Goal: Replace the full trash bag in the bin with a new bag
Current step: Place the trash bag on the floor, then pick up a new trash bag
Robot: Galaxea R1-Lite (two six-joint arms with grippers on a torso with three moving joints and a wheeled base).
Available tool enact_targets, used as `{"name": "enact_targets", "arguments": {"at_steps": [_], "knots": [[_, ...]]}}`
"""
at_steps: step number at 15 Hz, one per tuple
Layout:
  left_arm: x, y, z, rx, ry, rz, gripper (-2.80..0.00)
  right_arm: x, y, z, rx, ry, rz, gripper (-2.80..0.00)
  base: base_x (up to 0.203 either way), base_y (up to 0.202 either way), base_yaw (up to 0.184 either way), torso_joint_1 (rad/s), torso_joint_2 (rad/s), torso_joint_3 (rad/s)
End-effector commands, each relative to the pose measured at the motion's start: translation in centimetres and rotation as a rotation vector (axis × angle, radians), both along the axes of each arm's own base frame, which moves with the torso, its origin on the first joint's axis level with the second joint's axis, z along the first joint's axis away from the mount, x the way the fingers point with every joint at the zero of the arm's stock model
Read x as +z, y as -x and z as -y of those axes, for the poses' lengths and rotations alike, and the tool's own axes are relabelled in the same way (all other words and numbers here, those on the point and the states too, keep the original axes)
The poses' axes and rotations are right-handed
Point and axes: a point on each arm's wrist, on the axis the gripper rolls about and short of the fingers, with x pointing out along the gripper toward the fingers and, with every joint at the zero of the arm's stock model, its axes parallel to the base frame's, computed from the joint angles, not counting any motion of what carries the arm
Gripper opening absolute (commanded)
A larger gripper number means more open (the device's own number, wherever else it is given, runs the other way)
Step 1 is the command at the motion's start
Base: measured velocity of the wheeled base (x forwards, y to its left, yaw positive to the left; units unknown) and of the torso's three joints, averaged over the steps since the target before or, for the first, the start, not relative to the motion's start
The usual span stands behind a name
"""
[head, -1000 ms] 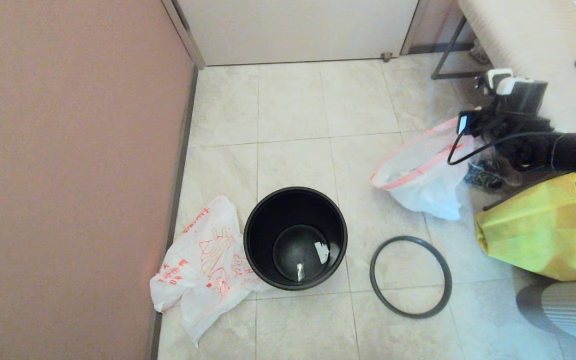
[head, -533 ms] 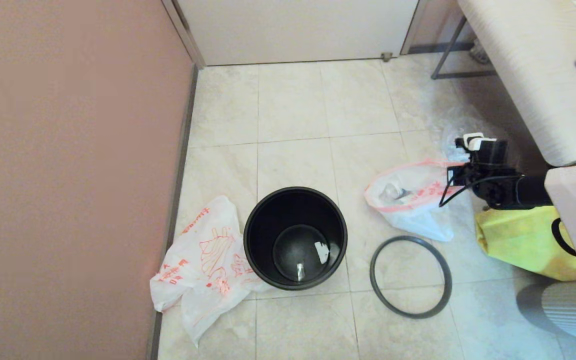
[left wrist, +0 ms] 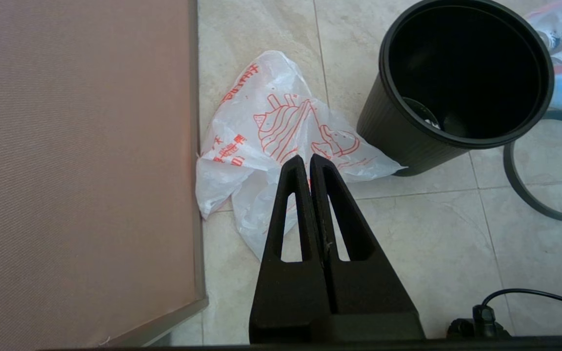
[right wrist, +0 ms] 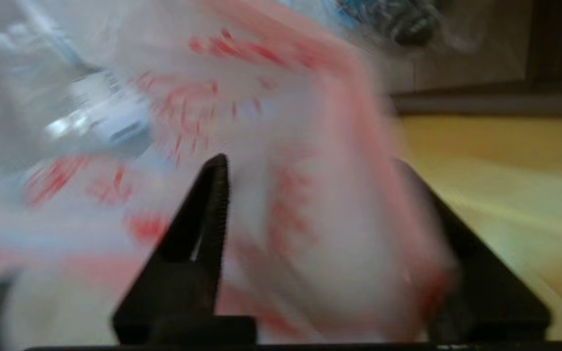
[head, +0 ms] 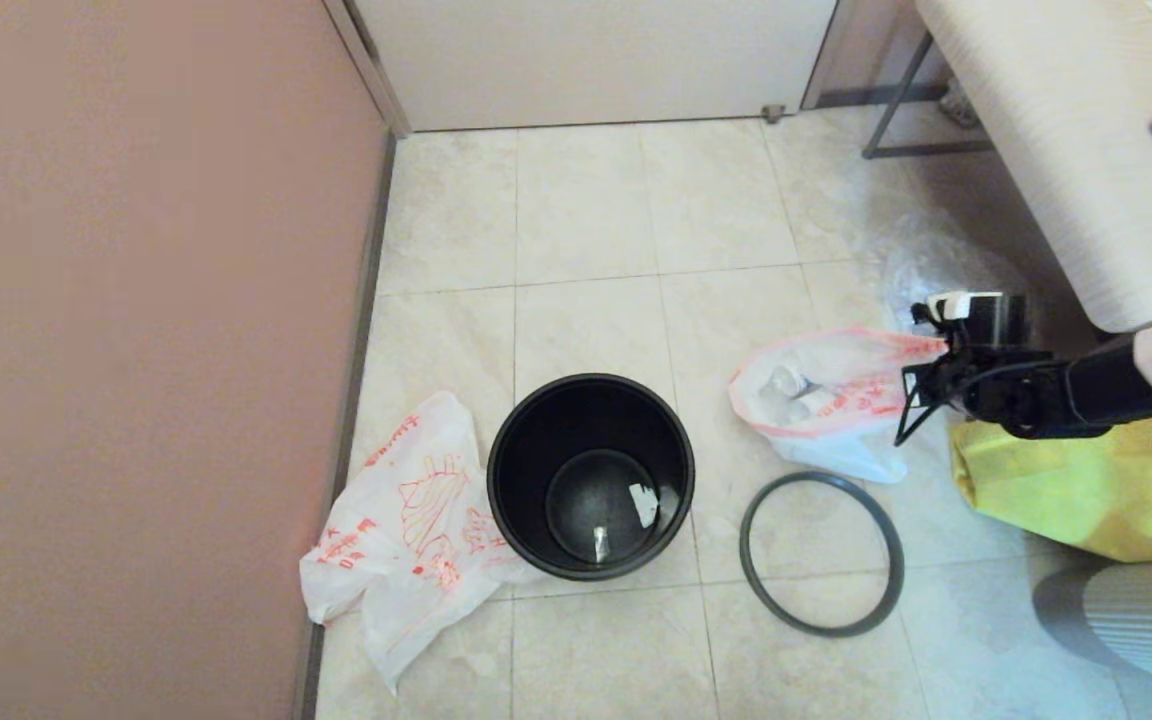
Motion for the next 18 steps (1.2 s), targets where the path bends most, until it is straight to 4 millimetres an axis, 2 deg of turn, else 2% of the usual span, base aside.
{"name": "enact_targets", "arguments": {"at_steps": [1,3,4,6,7,9,11,14,16,18], "knots": [[0.0,0.0,0.0,0.002,0.0,-0.001,-2.8,4.9,3.6,-0.7,0.017,-0.019,0.061,0.0,0.0,0.0,0.0,0.0,0.0,0.0],[0.0,0.0,0.0,0.002,0.0,-0.001,-2.8,7.3,6.9,-2.2,0.053,-0.142,0.074,0.0,0.0,0.0,0.0,0.0,0.0,0.0],[0.0,0.0,0.0,0.002,0.0,-0.001,-2.8,7.9,8.2,-3.0,0.067,-0.212,0.062,0.0,0.0,0.0,0.0,0.0,0.0,0.0],[0.0,0.0,0.0,0.001,0.0,-0.001,-2.8,9.7,12.3,-5.2,0.108,-0.354,0.002,0.0,0.0,0.0,0.0,0.0,0.0,0.0],[0.0,0.0,0.0,0.002,0.0,-0.001,-2.8,9.8,14.1,-6.2,0.125,-0.392,-0.045,-2.8,0.0,0.0,0.0,0.0,0.0,0.0],[0.0,0.0,0.0,0.001,0.0,-0.001,-2.8,9.2,17.6,-7.3,0.136,-0.406,-0.11,-2.8,0.0,0.0,0.0,0.0,0.0,0.0],[0.0,0.0,0.0,0.002,0.0,-0.001,-2.8,8.9,21.6,-7.2,0.094,-0.368,-0.115,-2.8,0.0,0.0,0.0,0.0,0.0,0.0],[0.0,0.0,0.0,0.002,0.0,-0.001,-2.8,9.8,28.4,-5.7,0.081,-0.357,-0.032,-2.8,0.0,0.0,0.0,0.0,0.0,0.0],[0.0,0.0,0.0,0.002,0.0,-0.001,-2.8,10.5,33.9,-4.3,0.1,-0.364,0.075,-2.8,0.0,0.0,0.0,0.0,0.0,0.0],[0.0,0.0,0.0,0.002,0.0,-0.001,-2.8,9.7,38.9,-2.9,0.104,-0.361,0.155,-2.8,0.0,0.0,0.0,0.0,0.0,0.0]]}}
